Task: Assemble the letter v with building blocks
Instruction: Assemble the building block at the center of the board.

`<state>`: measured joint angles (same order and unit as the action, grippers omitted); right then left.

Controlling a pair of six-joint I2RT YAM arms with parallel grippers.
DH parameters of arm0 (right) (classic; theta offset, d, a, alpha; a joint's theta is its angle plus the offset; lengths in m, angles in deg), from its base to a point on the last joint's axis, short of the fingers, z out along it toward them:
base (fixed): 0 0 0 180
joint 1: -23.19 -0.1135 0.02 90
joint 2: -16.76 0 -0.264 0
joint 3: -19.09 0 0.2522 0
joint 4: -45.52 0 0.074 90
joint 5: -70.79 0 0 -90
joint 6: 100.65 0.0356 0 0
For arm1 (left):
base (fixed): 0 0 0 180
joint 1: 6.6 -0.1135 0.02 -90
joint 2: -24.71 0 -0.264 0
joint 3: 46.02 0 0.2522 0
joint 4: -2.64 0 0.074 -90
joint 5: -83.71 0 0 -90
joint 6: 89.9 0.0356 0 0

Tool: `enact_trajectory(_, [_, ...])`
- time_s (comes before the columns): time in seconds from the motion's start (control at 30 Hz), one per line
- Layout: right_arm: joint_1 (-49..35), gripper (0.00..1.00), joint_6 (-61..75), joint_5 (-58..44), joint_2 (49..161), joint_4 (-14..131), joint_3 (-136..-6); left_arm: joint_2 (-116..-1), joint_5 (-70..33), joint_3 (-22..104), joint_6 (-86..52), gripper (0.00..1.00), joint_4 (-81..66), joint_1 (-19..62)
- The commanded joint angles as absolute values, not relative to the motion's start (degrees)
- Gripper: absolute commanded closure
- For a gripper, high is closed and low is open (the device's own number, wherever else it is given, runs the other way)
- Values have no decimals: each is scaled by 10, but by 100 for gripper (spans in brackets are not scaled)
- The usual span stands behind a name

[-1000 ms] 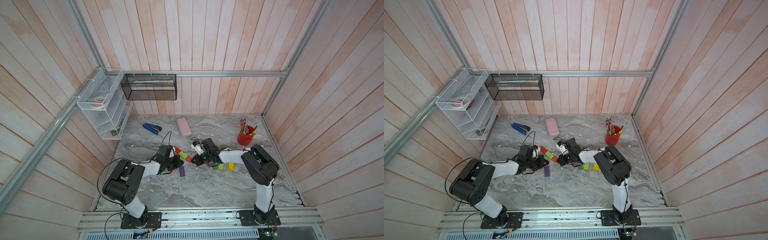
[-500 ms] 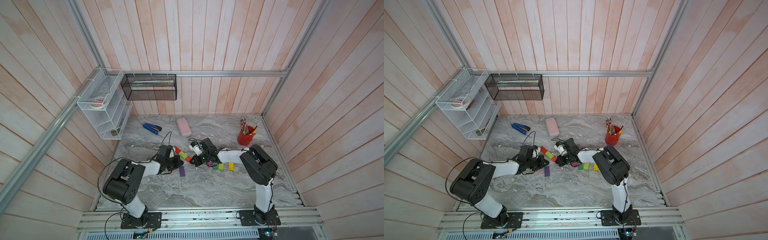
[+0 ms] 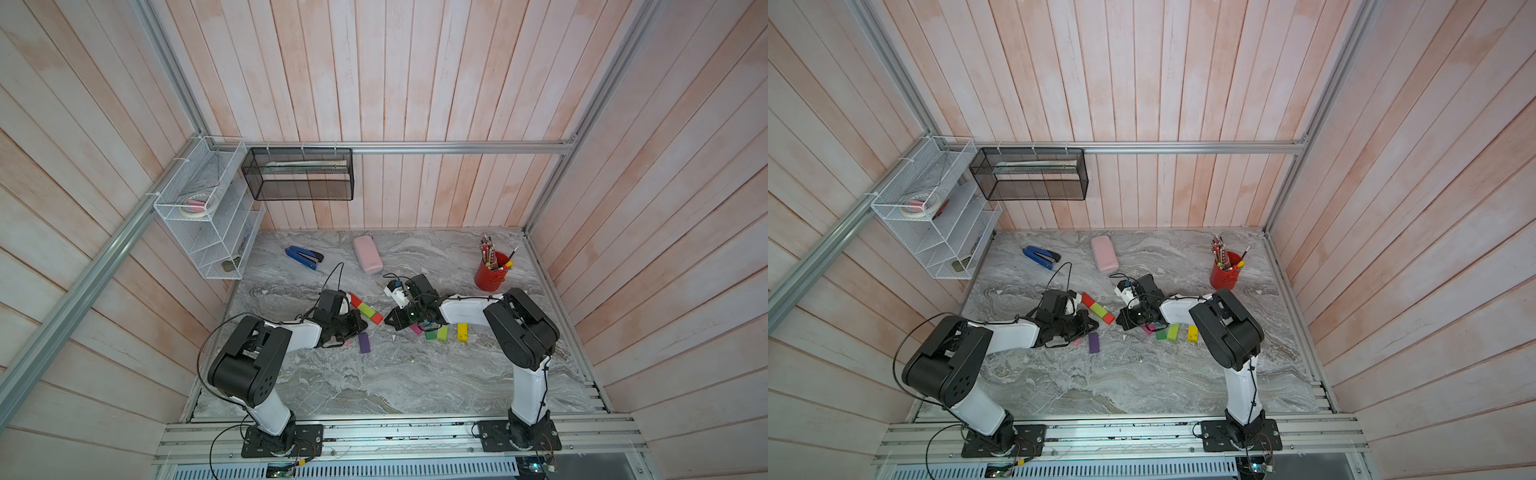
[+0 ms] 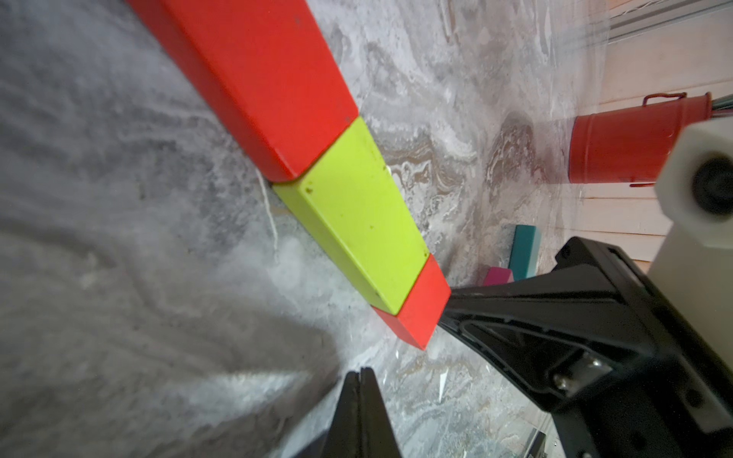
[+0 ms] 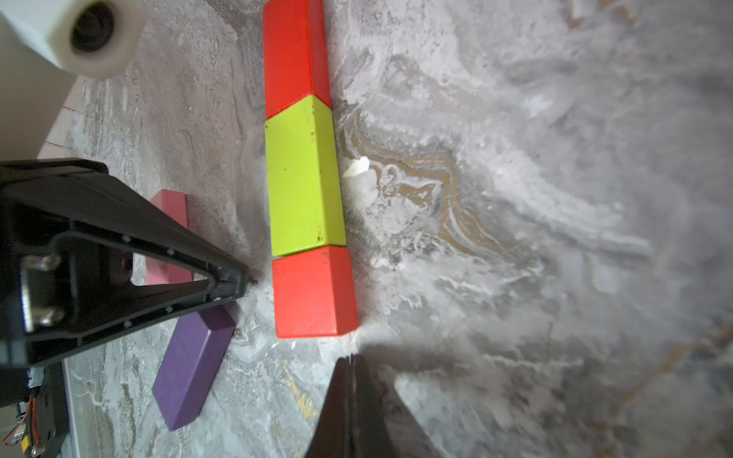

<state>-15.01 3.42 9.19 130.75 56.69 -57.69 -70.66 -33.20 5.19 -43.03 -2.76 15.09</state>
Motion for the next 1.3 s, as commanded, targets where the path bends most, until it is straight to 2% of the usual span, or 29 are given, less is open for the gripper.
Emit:
enact_trajectory(0.0, [-147,100,20,65,1338,618,-580,-710,-326,63,-432,100,-27,155])
enact_trajectory(0.6, [-154,100,10,66,1353,627,-596,-723,-328,74,-429,100,-31,158])
enact_trajectory(0.9, [-160,99,4,47,1305,632,-558,-684,-309,68,-422,100,-39,158])
enact_trajectory(0.97, [-170,91,-3,28,1289,644,-555,-655,-290,60,-418,100,-45,158])
enact_trajectory(1.1, [-201,71,-17,-4,1265,672,-564,-593,-239,45,-404,88,-89,158])
enact_trajectory(1.27, [-240,55,-15,-31,1263,705,-600,-530,-199,11,-406,62,-136,157])
